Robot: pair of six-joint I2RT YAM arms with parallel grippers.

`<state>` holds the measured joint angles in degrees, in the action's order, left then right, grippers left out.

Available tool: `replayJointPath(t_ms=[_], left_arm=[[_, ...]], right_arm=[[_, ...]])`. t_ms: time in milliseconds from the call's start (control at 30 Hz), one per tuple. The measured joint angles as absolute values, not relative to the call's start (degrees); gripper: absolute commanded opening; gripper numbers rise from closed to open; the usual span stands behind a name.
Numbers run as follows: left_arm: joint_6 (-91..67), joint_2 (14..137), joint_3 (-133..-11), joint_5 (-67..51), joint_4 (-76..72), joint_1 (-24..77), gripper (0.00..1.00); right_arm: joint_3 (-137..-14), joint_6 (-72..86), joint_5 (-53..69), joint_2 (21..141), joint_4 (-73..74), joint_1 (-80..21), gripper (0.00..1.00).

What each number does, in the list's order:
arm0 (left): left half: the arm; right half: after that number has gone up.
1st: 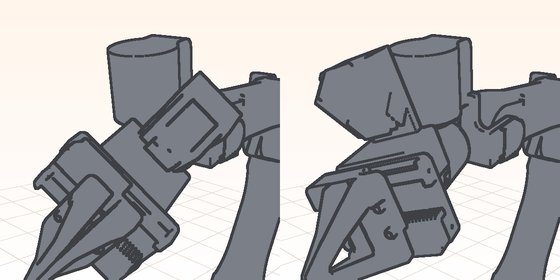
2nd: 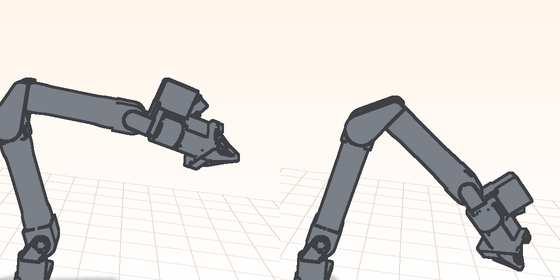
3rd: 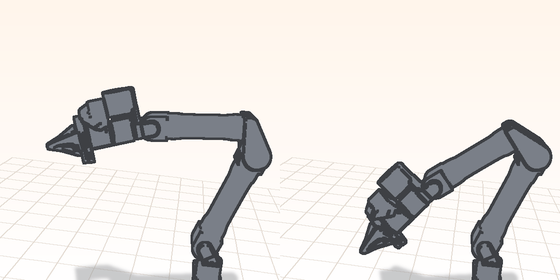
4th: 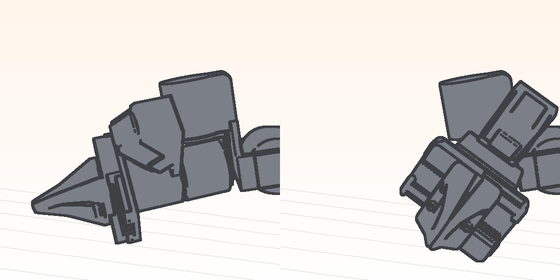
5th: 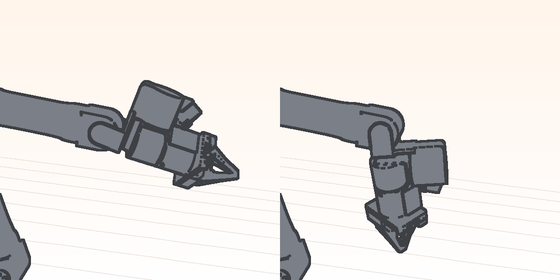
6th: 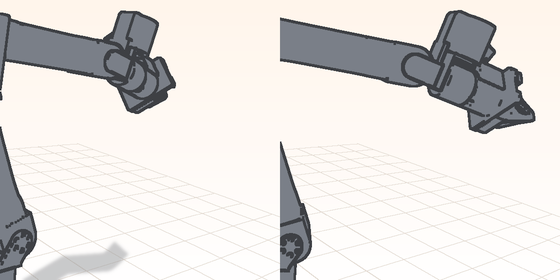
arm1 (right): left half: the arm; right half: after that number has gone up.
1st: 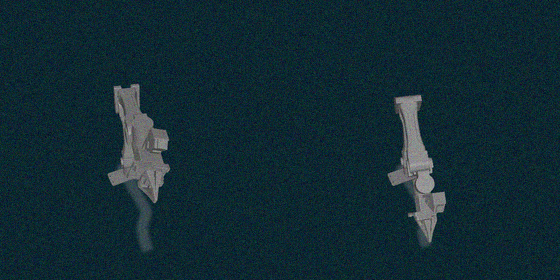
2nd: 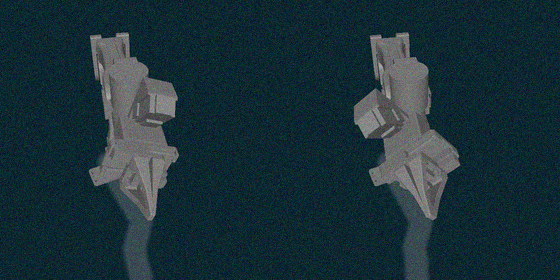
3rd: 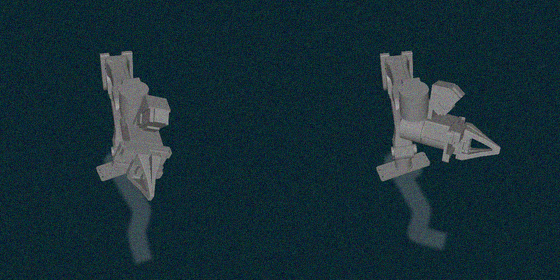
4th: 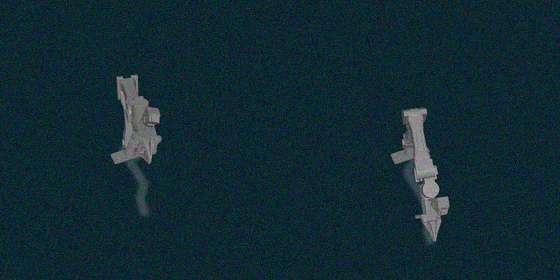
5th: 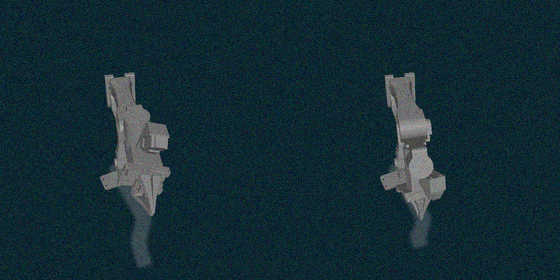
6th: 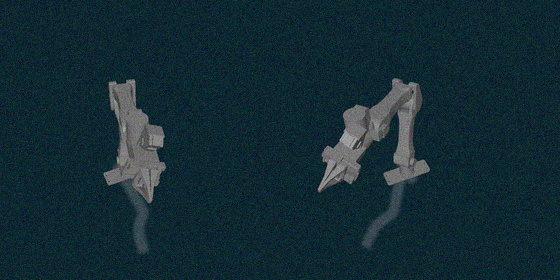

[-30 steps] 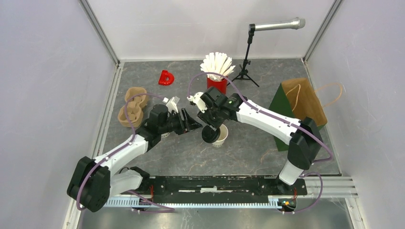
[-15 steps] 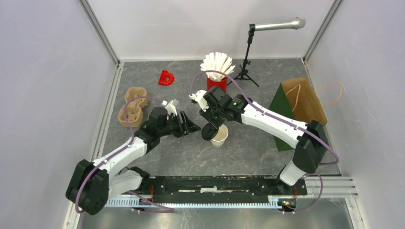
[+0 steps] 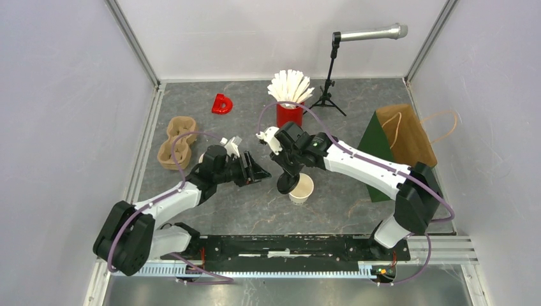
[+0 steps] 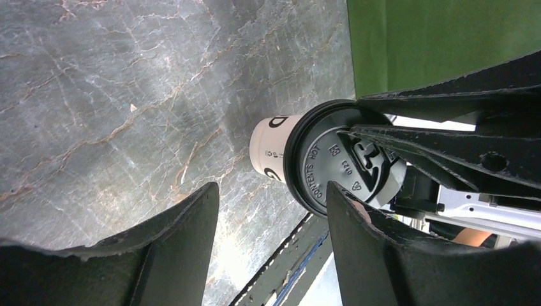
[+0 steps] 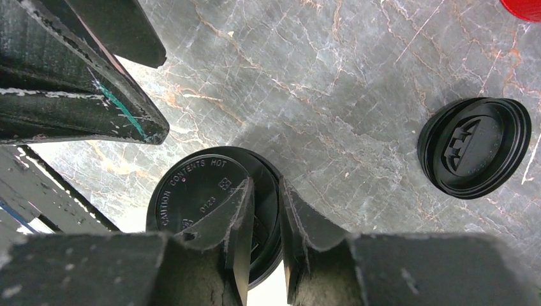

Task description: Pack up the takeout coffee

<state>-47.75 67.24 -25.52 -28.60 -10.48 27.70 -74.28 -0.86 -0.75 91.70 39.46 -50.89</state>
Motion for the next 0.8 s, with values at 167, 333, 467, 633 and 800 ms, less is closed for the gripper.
replayJointPath(t_ms=[167,333,467,633,800], left_arm=[[-49.1,70.1,-25.5,-30.3,-14.7,27.7,0.71],[-54.8,73.5,-23.3,-33.0,-24.0,27.7,0.71],[-61.0,76.1,-19.4,-34.6,-32.1,27.7,0.72],[-72.2,81.5,-13.3,-35.1,-46.4,28.1,0.74],[-82.6,90.2,-10.4,-34.6,-62.4,30.7,0.75]], right_arm=[[-73.4,-0.8,-1.1,91.4,39.4,-50.9,0.27],[-73.0,-0.9,-1.2,90.8,39.2,-50.9,0.26],[-72.7,-0.8,-1.5,90.3,38.8,-50.9,0.26],[-72.5,-0.9,-1.5,90.2,38.2,-50.9,0.26],[-71.9,-0.8,-1.5,90.1,37.7,-50.9,0.26]])
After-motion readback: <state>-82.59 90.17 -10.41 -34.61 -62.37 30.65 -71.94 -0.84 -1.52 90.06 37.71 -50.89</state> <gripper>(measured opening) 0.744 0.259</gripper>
